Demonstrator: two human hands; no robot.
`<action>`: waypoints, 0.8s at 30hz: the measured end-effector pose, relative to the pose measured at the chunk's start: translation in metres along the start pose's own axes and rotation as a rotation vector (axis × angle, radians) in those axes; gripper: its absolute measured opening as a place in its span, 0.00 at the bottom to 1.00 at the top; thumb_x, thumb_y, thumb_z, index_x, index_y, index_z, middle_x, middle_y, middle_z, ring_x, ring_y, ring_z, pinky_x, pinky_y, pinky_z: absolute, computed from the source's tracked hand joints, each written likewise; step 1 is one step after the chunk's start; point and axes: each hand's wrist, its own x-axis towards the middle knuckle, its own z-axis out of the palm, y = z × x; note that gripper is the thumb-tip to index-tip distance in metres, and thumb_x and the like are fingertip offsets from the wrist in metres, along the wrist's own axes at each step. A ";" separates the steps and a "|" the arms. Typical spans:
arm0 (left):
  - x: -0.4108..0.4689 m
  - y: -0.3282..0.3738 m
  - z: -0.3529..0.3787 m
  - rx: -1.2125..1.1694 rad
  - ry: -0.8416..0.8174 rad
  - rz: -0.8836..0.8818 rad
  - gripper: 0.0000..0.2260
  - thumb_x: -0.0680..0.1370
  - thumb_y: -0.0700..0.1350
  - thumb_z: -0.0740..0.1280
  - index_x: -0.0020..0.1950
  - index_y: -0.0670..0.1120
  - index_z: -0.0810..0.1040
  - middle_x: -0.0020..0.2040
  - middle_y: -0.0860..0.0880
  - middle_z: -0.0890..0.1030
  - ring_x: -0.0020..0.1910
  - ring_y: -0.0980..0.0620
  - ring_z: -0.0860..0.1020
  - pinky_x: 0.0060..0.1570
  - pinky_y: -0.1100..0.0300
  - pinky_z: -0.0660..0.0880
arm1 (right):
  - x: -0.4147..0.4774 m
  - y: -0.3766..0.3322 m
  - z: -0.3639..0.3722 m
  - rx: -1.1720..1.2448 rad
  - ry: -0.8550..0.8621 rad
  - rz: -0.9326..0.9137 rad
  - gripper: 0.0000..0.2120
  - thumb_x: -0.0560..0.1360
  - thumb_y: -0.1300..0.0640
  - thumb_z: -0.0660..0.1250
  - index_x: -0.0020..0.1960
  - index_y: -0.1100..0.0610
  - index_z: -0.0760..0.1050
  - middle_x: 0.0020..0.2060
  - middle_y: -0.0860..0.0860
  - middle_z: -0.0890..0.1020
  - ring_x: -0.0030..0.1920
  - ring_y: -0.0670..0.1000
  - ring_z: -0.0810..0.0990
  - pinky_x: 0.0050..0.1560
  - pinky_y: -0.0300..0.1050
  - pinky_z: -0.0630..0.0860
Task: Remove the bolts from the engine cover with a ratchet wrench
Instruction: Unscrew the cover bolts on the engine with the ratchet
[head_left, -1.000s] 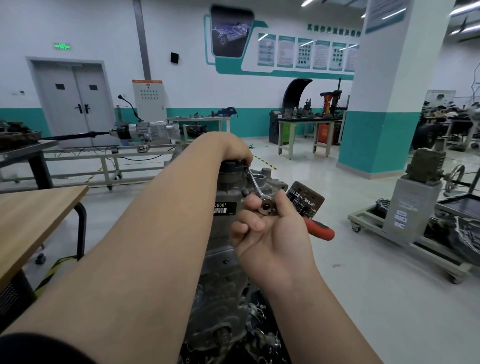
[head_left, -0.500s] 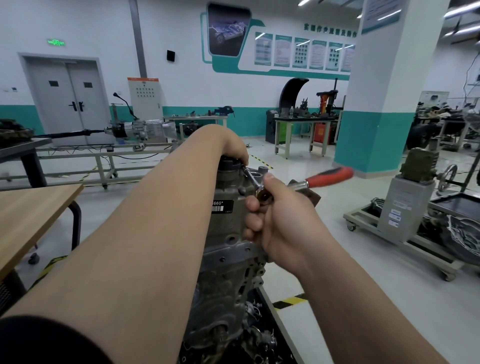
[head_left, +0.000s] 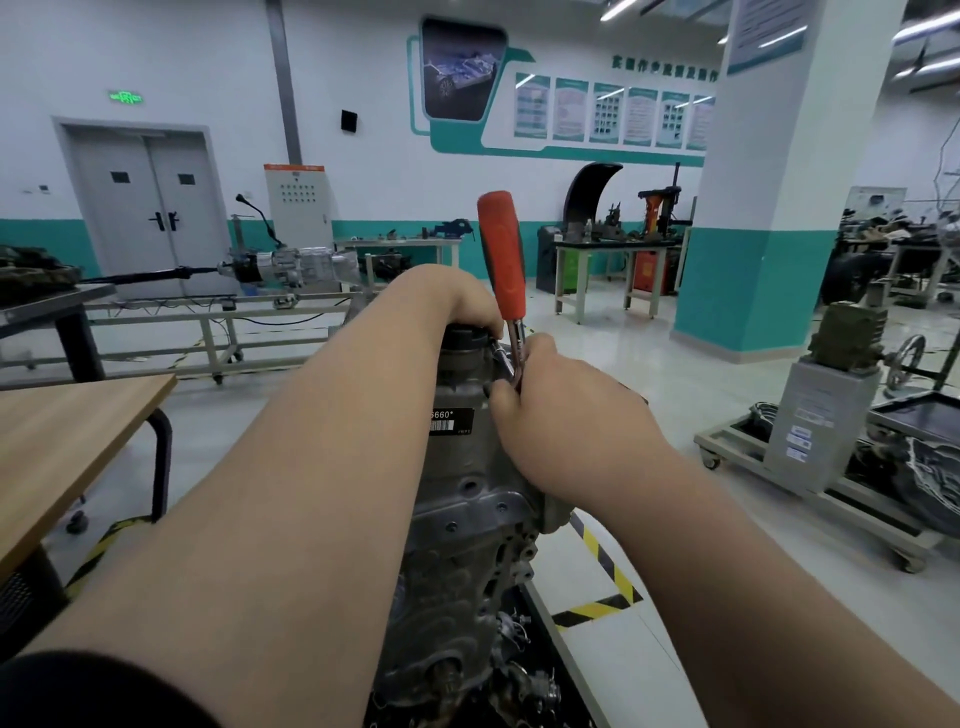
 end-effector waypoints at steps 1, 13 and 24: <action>0.001 -0.001 0.001 -0.017 0.001 0.005 0.18 0.77 0.51 0.68 0.65 0.45 0.76 0.61 0.45 0.77 0.47 0.48 0.76 0.43 0.54 0.72 | -0.001 0.001 0.003 0.051 0.002 0.015 0.09 0.79 0.46 0.54 0.51 0.52 0.61 0.35 0.47 0.72 0.38 0.53 0.74 0.36 0.49 0.71; 0.007 -0.005 0.003 -0.040 0.073 -0.020 0.08 0.74 0.51 0.69 0.40 0.47 0.77 0.43 0.47 0.77 0.37 0.49 0.75 0.37 0.58 0.72 | -0.016 -0.012 0.021 1.863 -0.016 0.592 0.13 0.82 0.48 0.56 0.45 0.55 0.68 0.24 0.49 0.70 0.19 0.48 0.62 0.22 0.38 0.66; 0.008 -0.002 0.000 -0.003 0.040 -0.032 0.10 0.76 0.52 0.68 0.40 0.47 0.74 0.43 0.47 0.75 0.37 0.50 0.74 0.34 0.58 0.69 | -0.022 -0.011 0.024 2.263 -0.078 0.713 0.15 0.82 0.44 0.54 0.46 0.56 0.65 0.27 0.48 0.70 0.20 0.46 0.61 0.22 0.38 0.66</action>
